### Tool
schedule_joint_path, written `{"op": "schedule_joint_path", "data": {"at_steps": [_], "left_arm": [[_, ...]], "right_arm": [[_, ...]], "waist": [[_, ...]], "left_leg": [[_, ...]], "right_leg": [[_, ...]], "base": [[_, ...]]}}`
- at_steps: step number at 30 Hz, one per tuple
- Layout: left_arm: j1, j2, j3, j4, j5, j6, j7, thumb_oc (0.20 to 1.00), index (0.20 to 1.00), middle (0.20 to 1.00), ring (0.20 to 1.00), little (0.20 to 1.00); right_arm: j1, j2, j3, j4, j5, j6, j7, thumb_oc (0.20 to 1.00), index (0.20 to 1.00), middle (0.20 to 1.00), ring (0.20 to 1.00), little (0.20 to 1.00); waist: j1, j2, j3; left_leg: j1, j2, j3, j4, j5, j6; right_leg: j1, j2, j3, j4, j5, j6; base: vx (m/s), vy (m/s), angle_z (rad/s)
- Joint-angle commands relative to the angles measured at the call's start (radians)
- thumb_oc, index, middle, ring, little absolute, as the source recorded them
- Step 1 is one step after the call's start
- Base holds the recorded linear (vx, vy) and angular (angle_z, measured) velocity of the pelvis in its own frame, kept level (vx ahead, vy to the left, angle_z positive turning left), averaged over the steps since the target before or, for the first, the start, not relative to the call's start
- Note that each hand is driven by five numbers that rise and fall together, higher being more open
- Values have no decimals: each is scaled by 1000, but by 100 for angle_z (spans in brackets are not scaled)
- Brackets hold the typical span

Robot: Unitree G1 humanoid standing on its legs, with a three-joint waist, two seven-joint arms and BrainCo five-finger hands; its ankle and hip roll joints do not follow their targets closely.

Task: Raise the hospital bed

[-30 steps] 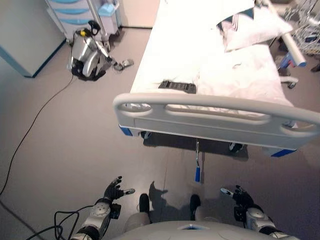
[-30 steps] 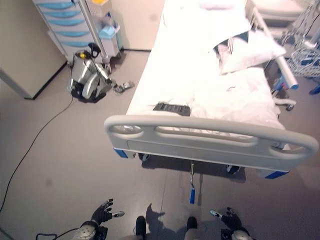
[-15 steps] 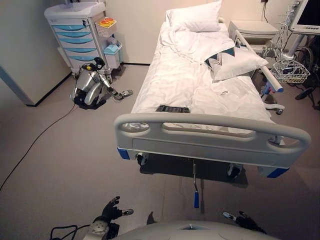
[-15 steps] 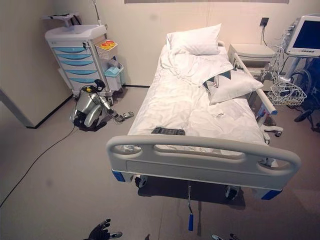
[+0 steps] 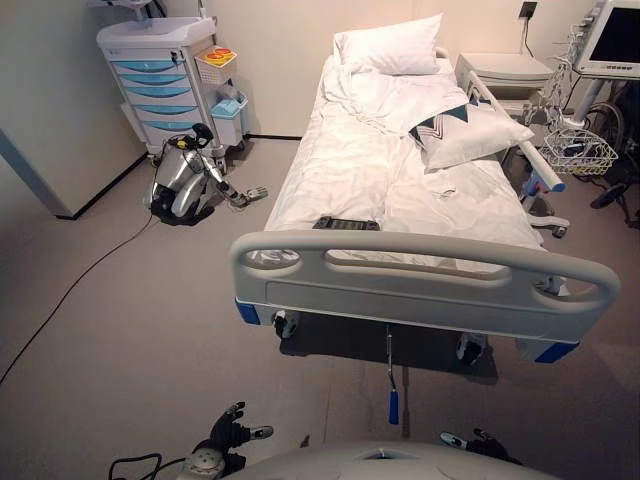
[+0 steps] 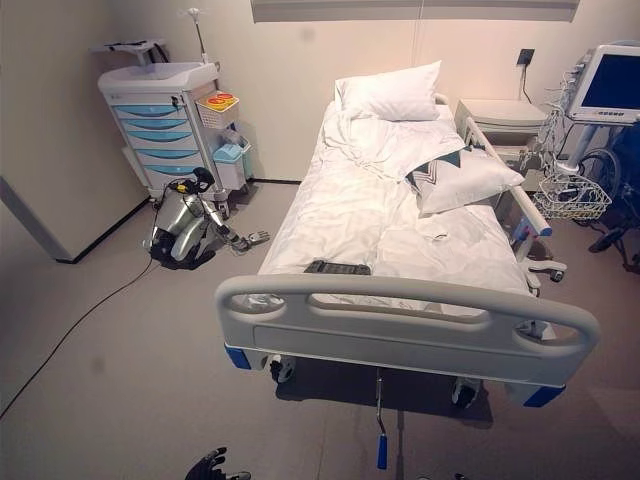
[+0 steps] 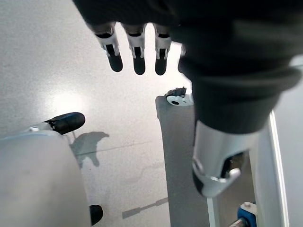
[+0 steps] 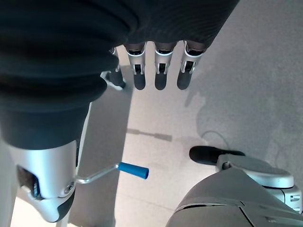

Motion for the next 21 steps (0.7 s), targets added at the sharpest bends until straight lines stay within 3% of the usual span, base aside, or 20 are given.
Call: {"op": "schedule_joint_path", "data": {"at_steps": [1,21], "left_arm": [[-101,11,29,35,15,-20,15,1000,1000,1000,1000,1000],[-91,9,25,46,-2,-22,2,1000,1000,1000,1000,1000]], "right_arm": [[-98,26,9,28,-14,1,-15,1000,1000,1000,1000,1000],[-96,29,2,36,14,-1,-5,1000,1000,1000,1000,1000]], "waist": [[-3,-48,46],[-3,-48,47]], "left_leg": [[72,-62,34,14,-70,39],[73,-60,30,13,-71,40]], "right_leg": [[7,-25,-10,18,14,70],[14,-27,-11,12,9,68]], "base": [[0,0,0],[0,0,0]]}}
